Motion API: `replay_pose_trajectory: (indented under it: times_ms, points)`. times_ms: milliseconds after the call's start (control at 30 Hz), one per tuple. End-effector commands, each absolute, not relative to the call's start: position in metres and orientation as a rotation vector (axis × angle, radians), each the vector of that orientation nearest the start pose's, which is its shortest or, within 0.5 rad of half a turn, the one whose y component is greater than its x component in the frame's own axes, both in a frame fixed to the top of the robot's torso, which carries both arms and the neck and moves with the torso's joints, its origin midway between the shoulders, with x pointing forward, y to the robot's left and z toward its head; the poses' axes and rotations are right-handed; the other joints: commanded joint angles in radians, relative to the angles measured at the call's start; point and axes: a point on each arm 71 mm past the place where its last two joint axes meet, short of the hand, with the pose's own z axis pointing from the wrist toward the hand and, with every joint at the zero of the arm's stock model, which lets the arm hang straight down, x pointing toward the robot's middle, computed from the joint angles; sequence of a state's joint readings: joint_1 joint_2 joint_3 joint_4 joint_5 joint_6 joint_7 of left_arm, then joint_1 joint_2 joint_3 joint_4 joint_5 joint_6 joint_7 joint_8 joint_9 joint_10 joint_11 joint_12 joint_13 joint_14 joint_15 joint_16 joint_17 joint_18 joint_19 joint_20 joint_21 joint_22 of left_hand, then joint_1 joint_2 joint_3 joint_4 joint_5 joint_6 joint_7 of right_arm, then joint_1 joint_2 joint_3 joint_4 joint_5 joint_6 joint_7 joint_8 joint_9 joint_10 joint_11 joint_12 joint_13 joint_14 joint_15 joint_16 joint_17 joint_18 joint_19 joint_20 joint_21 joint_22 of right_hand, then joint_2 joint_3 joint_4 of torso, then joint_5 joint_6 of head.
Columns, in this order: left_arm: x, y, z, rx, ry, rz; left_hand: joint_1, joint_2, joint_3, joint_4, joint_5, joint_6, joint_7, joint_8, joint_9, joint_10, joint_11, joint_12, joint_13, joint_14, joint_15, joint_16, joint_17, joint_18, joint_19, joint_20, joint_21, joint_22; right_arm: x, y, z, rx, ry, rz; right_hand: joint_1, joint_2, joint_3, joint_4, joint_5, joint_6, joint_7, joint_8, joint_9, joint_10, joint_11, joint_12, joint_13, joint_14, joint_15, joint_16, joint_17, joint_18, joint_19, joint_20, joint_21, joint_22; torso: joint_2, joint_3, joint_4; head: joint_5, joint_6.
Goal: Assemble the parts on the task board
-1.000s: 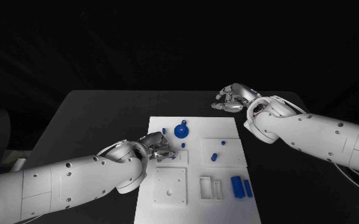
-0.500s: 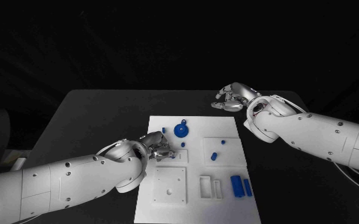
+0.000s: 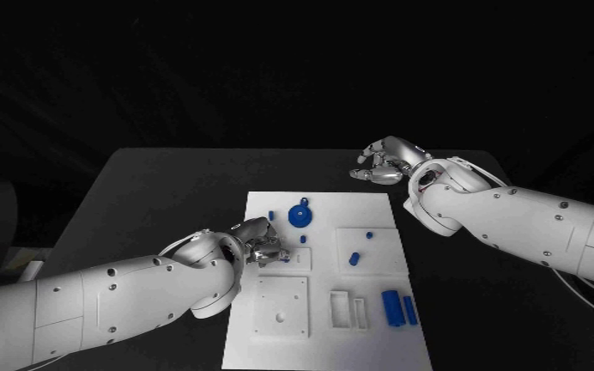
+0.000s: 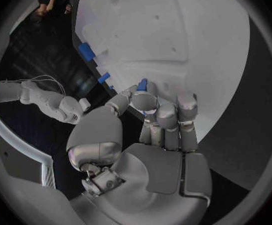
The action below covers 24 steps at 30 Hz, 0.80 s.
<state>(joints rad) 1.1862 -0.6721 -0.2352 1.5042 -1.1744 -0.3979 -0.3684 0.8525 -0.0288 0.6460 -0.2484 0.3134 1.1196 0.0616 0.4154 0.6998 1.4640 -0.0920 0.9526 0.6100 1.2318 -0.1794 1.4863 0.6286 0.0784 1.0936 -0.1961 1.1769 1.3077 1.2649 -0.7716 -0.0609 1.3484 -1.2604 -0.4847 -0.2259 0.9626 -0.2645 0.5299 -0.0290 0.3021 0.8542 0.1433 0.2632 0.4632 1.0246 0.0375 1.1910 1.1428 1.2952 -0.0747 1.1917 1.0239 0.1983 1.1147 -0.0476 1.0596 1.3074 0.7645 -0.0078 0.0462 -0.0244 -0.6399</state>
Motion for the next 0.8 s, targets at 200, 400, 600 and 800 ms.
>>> replay_pose_trajectory:
  times_ms: [200,400,600,800]
  points:
    - [0.4514,0.1469,-0.2763,-0.146,2.044,-0.544,0.01,0.004,0.015,-0.01,0.004,0.125,-0.088,0.006,-0.002,-0.048,-0.045,0.005,0.0,0.059,-0.063,0.007,-0.001,0.053,0.007,-0.081,0.005,0.012,0.5317,-0.2324,-0.1654,0.207,1.564,0.519,-0.004,0.007,-0.001,0.006,0.004,-0.003,0.007,0.004,0.001,-0.003,-0.001,0.006,-0.001,0.007,0.0,-0.006,0.002,0.064,-0.002,-0.007,-0.005,0.012,0.0,0.0,0.0003,0.0,-0.001]
    - [0.4516,0.1487,-0.2772,-0.141,2.054,-0.53,0.009,0.005,0.015,-0.01,0.004,0.124,-0.088,0.006,-0.002,-0.048,-0.044,0.005,-0.001,0.059,-0.063,0.007,-0.002,0.053,0.007,-0.081,0.005,0.012,0.5317,-0.2335,-0.1654,0.208,1.564,0.517,-0.003,0.007,-0.002,0.006,0.004,-0.003,0.007,0.004,0.001,-0.003,-0.001,0.006,-0.001,0.007,0.0,-0.006,0.002,0.064,-0.002,-0.007,-0.005,0.012,0.0,-0.0002,0.0001,0.0,-0.002]
    - [0.4519,0.1485,-0.2783,-0.119,2.067,-0.514,0.008,0.004,0.014,-0.009,0.004,0.124,-0.087,0.006,-0.002,-0.048,-0.044,0.006,-0.001,0.059,-0.062,0.007,-0.002,0.053,0.007,-0.081,0.005,0.012,0.5318,-0.2322,-0.1655,0.207,1.566,0.522,-0.003,0.007,-0.002,0.007,0.004,-0.003,0.007,0.004,0.001,-0.003,-0.001,0.006,-0.001,0.007,0.0,-0.007,0.002,0.064,-0.001,-0.007,-0.005,0.012,0.0,0.0,0.0007,0.0,-0.001]
    - [0.4516,0.1463,-0.2789,-0.111,2.078,-0.517,-0.002,-0.002,0.007,0.002,-0.077,0.122,-0.085,0.007,-0.002,-0.049,-0.041,0.008,-0.003,0.056,-0.06,0.007,-0.005,0.053,0.004,-0.079,0.005,0.011,0.5319,-0.2321,-0.1656,0.207,1.567,0.522,-0.005,0.007,-0.003,0.008,0.005,-0.003,0.008,0.004,0.001,-0.003,-0.001,0.006,-0.002,0.008,0.0,-0.007,0.002,0.064,-0.001,-0.007,-0.006,0.012,0.0,-0.0004,0.0,0.002,-0.002]
